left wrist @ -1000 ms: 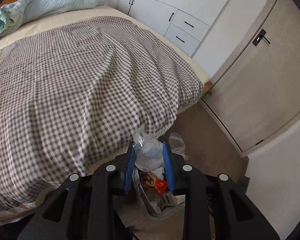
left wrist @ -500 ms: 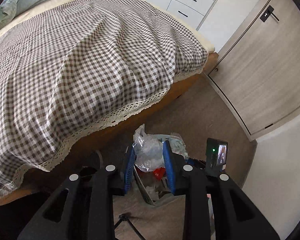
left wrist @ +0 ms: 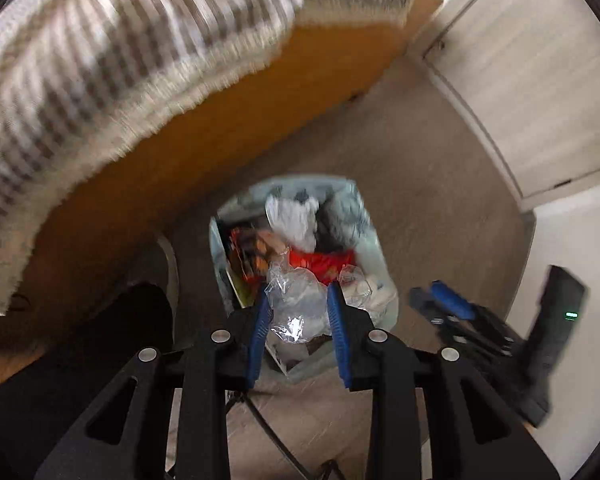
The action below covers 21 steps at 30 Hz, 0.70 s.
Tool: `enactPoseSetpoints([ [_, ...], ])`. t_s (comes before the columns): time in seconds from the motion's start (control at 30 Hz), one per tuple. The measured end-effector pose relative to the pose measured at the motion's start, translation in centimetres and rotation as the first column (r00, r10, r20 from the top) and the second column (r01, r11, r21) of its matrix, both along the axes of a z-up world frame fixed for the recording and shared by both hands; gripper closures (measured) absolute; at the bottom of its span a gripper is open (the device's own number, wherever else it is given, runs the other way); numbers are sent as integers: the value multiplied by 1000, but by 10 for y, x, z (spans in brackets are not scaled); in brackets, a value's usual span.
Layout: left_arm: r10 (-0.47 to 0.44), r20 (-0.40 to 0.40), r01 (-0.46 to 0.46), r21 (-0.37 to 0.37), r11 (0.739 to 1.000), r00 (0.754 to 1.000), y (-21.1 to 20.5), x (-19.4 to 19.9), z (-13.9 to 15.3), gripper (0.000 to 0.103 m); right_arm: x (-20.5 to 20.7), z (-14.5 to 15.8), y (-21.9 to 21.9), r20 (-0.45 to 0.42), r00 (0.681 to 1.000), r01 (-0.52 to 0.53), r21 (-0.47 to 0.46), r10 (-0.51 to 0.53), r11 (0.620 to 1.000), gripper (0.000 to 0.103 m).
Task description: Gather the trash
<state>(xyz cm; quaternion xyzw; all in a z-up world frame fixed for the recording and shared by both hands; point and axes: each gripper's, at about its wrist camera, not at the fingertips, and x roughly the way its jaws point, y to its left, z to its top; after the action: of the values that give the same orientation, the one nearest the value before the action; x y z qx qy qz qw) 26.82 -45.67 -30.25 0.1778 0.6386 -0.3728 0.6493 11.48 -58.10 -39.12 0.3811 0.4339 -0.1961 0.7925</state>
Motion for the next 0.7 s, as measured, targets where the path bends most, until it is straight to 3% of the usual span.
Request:
enactPoseSetpoints([
  [0.1, 48, -104, -36, 111, 993, 993, -5, -6, -44, 75, -18, 0, 3, -14, 1000, 5, 3, -5, 1000, 49],
  [0.17, 93, -124, -76, 129, 989, 988, -8, -10, -62, 69, -27, 2, 4, -48, 999, -14, -12, 13, 1000, 49],
  [0.23, 95, -125, -75, 157, 985, 988, -11, -15, -78, 21, -34, 3, 5, -55, 998, -29, -4, 28, 1000, 49],
  [0.37, 73, -77, -56, 201, 978, 994, -12, -27, -94, 19, -41, -3, 11, -69, 996, -51, 0, 50, 999, 49],
  [0.7, 35, -22, -31, 159, 987, 999, -7, -31, -72, 19, -30, -8, 26, -87, 991, -97, 8, 98, 995, 49],
])
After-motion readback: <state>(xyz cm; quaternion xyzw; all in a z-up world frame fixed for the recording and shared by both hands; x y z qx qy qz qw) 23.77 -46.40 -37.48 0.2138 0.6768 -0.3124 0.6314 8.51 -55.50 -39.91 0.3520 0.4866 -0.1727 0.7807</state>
